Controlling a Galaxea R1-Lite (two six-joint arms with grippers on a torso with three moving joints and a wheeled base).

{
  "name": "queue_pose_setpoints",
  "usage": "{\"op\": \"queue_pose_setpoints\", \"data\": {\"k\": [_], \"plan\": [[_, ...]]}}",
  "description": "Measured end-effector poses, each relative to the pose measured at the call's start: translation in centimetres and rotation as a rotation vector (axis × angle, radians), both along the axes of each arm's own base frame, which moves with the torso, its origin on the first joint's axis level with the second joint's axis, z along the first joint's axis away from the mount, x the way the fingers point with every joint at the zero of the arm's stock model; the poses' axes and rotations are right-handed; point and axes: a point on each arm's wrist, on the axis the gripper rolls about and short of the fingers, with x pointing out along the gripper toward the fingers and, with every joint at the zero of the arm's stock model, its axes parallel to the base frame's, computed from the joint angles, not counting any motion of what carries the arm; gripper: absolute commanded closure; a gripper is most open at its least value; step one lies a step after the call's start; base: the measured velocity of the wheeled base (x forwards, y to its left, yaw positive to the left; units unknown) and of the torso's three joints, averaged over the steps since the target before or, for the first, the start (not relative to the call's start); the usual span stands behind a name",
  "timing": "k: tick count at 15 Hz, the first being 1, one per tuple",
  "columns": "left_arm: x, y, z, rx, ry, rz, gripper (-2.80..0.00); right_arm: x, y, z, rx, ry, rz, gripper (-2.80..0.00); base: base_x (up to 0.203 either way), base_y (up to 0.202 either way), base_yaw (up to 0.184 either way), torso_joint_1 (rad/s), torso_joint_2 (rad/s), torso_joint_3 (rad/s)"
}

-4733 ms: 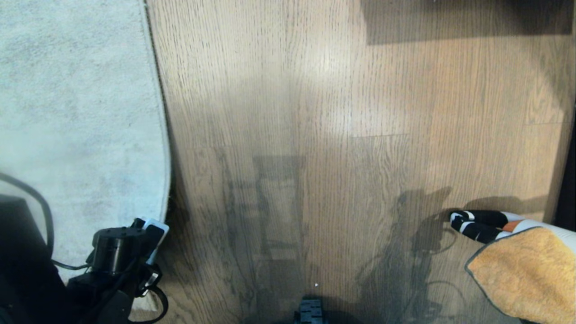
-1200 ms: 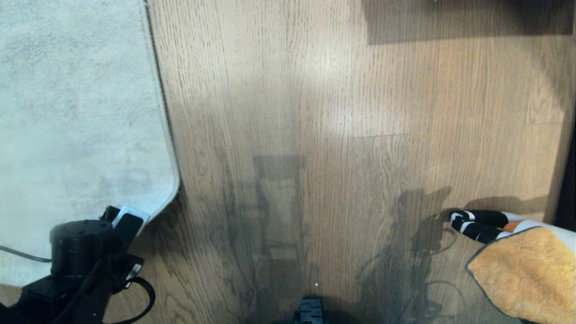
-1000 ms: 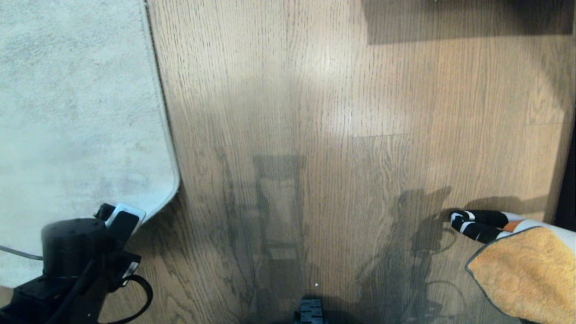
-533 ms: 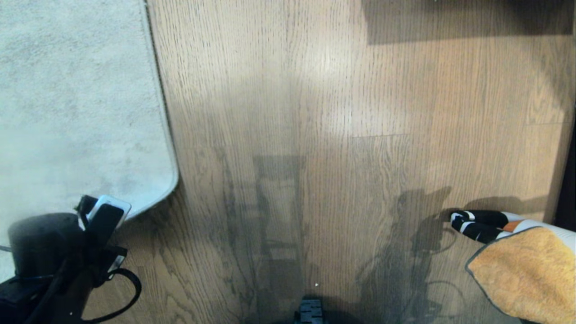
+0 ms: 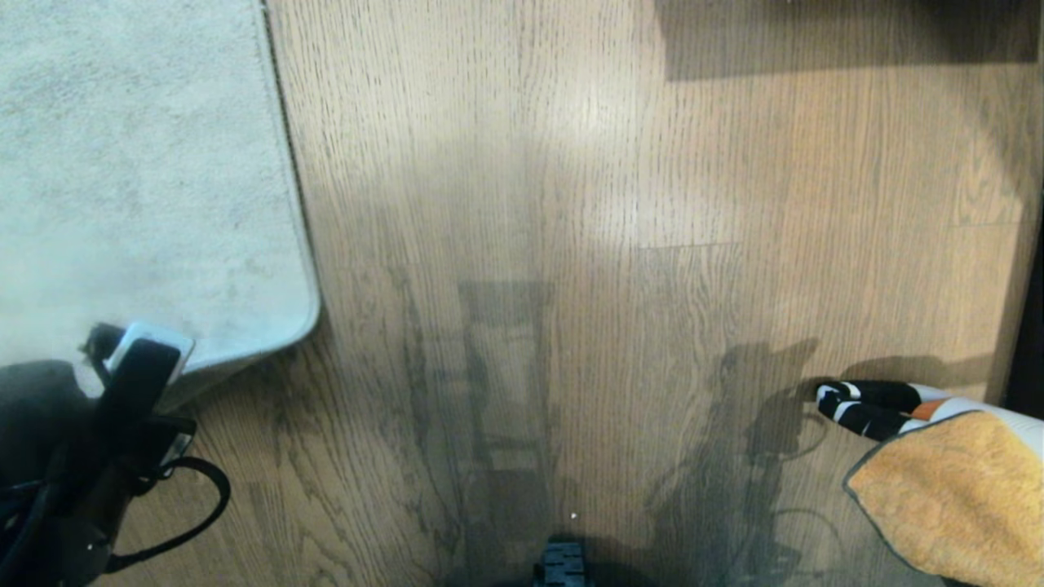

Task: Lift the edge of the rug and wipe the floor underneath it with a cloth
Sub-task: Lift up the carpet

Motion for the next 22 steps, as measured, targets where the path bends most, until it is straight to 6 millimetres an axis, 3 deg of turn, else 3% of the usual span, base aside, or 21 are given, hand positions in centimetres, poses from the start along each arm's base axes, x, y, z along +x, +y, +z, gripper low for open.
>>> {"op": "queue_pose_setpoints", "data": {"k": [6, 22], "plan": [[-0.2, 0.4, 1.3, 0.021, -0.046, 0.015, 0.00, 0.0, 0.0, 0.0, 0.000, 0.000, 0.000, 0.00, 0.000, 0.000, 0.000, 0.000, 0.00, 0.000], [-1.7, 0.5, 0.3, 0.016, -0.014, 0.008, 0.00, 0.0, 0.0, 0.0, 0.000, 0.000, 0.000, 0.00, 0.000, 0.000, 0.000, 0.000, 0.00, 0.000]]}}
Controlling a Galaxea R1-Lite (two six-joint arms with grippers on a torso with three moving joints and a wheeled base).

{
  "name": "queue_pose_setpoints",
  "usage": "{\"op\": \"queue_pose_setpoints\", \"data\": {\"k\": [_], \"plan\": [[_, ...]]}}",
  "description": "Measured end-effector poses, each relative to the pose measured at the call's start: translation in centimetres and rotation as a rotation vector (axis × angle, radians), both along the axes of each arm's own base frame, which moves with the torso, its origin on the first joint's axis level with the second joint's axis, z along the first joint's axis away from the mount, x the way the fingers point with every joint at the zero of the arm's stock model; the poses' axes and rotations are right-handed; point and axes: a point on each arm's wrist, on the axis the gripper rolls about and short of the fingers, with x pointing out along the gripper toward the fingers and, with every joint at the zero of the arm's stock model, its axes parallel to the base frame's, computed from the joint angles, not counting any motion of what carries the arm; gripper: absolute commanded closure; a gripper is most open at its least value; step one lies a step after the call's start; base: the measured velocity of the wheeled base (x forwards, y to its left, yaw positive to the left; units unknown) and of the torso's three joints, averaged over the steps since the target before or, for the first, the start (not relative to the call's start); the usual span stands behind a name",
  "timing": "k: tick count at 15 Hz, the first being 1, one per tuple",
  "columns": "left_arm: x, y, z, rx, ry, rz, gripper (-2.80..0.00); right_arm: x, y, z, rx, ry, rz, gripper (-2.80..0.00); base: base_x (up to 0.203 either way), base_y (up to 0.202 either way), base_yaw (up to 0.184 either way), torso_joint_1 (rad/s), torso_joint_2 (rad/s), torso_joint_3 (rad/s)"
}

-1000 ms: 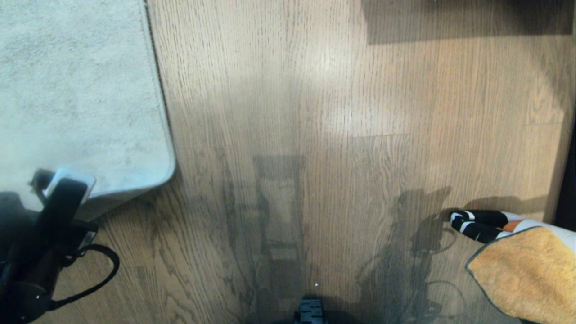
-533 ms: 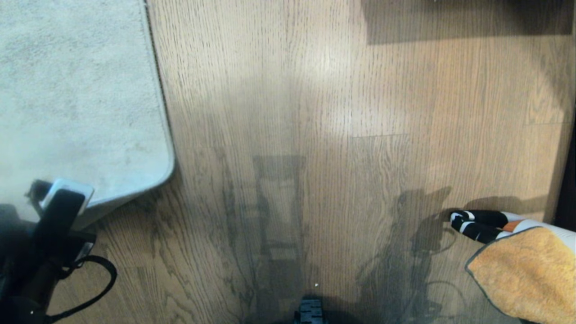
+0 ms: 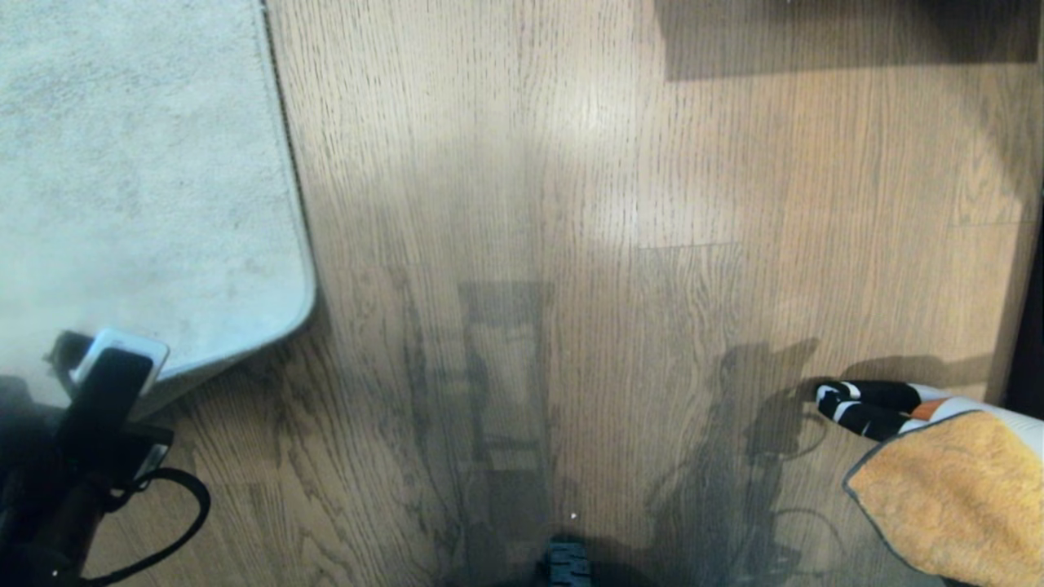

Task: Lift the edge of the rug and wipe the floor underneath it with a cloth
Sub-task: Lift up the carpet

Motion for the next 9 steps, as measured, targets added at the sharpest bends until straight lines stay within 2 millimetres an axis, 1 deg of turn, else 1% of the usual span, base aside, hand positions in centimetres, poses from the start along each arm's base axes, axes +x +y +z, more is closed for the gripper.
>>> {"op": "queue_pose_setpoints", "data": {"k": [2, 3, 9], "plan": [[-0.03, 0.00, -0.04, 0.000, 0.002, 0.000, 0.00, 0.00, 0.00, 0.01, 0.000, -0.001, 0.000, 0.00, 0.000, 0.000, 0.000, 0.000, 0.00, 0.000], [-0.03, 0.00, -0.03, 0.000, 0.001, 0.000, 0.00, 0.00, 0.00, 0.00, 0.000, 0.000, 0.000, 0.00, 0.002, 0.113, -0.004, 0.005, 0.01, -0.001], [-0.04, -0.05, 0.01, -0.001, -0.002, -0.007, 0.00, 0.00, 0.00, 0.00, 0.000, 0.000, 0.000, 0.00, 0.000, 0.191, -0.002, -0.001, 0.00, 0.002]]}}
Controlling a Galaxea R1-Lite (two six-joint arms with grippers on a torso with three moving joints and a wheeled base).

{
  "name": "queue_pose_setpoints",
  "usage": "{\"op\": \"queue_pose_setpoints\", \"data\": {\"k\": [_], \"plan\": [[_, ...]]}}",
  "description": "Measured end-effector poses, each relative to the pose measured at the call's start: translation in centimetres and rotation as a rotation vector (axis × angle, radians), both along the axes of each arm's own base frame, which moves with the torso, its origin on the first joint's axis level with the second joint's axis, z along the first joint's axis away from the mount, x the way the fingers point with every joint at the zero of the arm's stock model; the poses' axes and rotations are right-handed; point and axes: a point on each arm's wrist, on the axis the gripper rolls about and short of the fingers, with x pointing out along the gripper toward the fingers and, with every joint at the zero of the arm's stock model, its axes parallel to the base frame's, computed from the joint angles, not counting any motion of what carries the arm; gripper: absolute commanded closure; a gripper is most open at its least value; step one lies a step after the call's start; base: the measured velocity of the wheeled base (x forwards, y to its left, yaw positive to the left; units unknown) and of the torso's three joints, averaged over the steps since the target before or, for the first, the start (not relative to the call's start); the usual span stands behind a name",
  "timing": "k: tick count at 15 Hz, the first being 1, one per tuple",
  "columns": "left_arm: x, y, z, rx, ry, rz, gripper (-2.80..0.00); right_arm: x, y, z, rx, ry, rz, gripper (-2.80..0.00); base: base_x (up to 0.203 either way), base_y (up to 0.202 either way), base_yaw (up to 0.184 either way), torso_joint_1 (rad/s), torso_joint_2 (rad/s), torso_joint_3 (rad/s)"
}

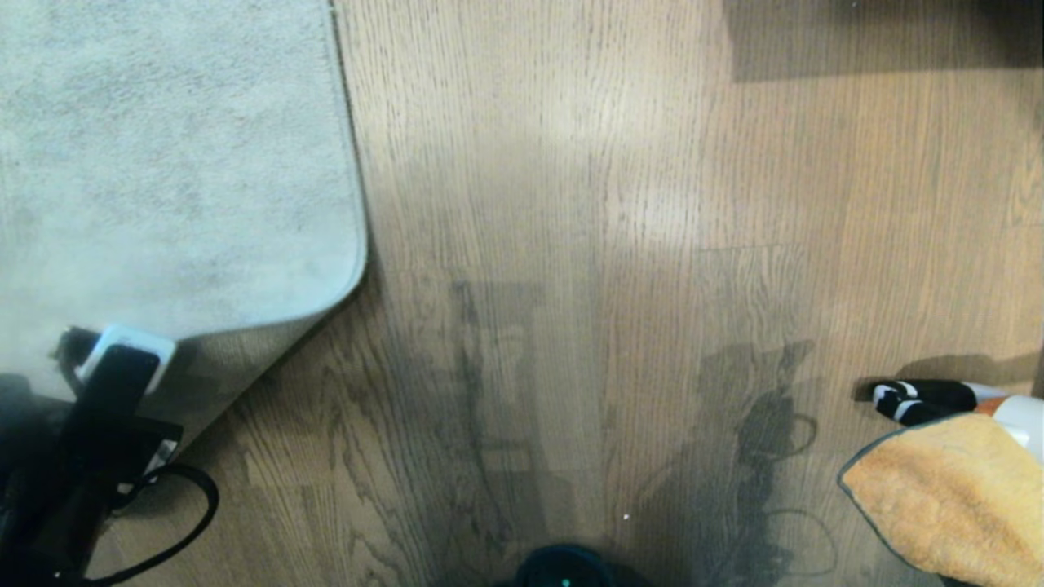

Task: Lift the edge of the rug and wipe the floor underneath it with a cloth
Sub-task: Lift up the carpet

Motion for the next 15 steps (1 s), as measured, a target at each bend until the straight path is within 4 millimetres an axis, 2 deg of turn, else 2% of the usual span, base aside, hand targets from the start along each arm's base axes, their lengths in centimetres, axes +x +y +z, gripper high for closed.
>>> {"op": "queue_pose_setpoints", "data": {"k": [8, 15], "plan": [[-0.02, -0.02, -0.05, 0.000, 0.003, 0.000, 0.00, 0.00, 0.00, 0.00, 0.000, 0.000, 0.000, 0.00, 0.000, 0.189, -0.002, 0.002, 0.00, 0.003], [0.12, 0.01, 0.02, 0.003, 0.003, 0.007, 0.00, 0.00, 0.00, 0.00, 0.000, 0.000, 0.000, 0.00, 0.000, 0.013, 0.000, 0.001, 0.00, 0.001]]}}
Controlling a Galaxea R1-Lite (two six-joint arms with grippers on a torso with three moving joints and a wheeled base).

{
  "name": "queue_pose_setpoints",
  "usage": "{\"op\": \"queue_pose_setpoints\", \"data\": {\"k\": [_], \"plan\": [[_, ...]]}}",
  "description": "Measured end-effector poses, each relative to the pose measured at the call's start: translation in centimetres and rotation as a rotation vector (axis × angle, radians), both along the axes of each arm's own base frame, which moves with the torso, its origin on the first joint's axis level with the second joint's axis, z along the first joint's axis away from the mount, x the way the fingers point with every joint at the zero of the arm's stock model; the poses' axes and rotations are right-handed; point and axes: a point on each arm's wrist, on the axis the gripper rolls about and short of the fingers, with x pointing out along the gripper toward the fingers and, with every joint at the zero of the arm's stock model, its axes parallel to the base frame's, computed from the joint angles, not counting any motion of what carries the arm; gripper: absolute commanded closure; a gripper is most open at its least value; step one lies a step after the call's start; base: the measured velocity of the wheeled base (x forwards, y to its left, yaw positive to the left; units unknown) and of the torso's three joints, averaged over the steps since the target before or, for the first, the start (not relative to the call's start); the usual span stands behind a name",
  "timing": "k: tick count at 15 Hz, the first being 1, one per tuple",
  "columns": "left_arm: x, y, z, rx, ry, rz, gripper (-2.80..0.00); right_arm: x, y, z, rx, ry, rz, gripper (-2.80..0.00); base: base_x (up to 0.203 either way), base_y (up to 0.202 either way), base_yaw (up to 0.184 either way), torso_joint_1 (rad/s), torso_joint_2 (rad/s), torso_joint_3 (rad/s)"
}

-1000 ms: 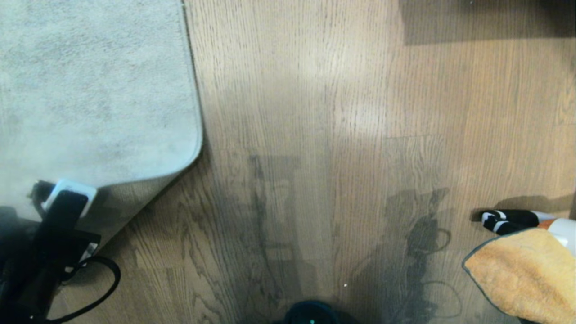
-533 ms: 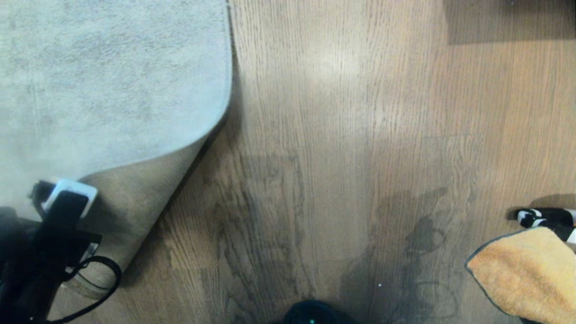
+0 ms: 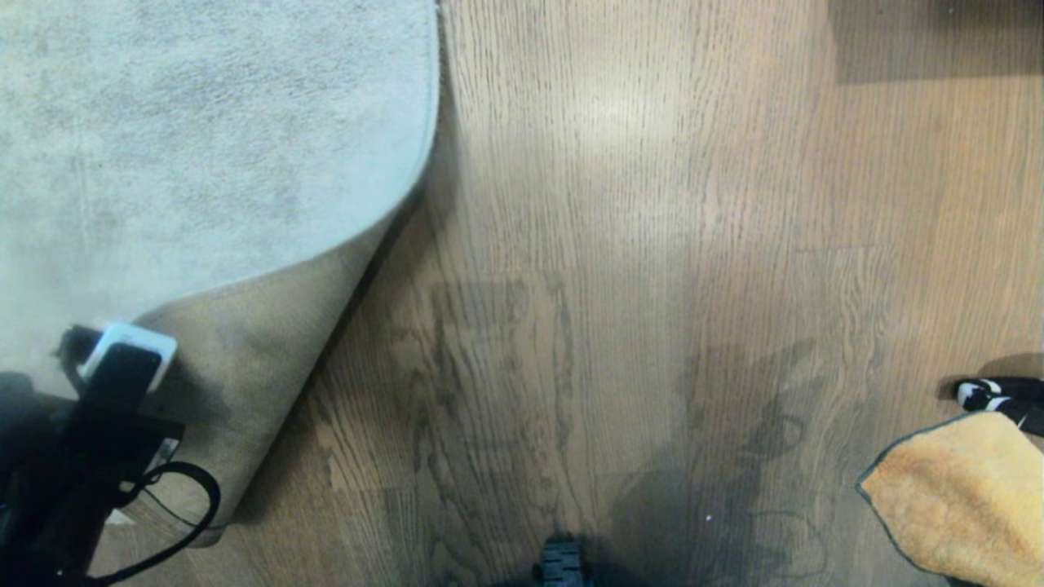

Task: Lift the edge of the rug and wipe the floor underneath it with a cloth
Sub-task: Lift up the carpet

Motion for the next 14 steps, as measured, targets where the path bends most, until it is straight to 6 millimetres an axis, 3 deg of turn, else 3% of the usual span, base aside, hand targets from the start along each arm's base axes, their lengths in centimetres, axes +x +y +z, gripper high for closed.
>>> {"op": "queue_pose_setpoints", "data": {"k": [10, 14], "plan": [[1.0, 0.5, 2.8, 0.020, -0.077, 0.076, 0.00, 0.0, 0.0, 0.0, -0.001, 0.000, 0.000, 0.00, 0.000, 0.000, 0.000, 0.000, 0.00, 0.000], [1.3, 0.7, 5.6, 0.015, -0.057, 0.065, 0.00, 0.0, 0.0, 0.0, 0.000, 0.000, 0.001, 0.00, 0.000, 0.000, 0.000, 0.000, 0.00, 0.000]]}}
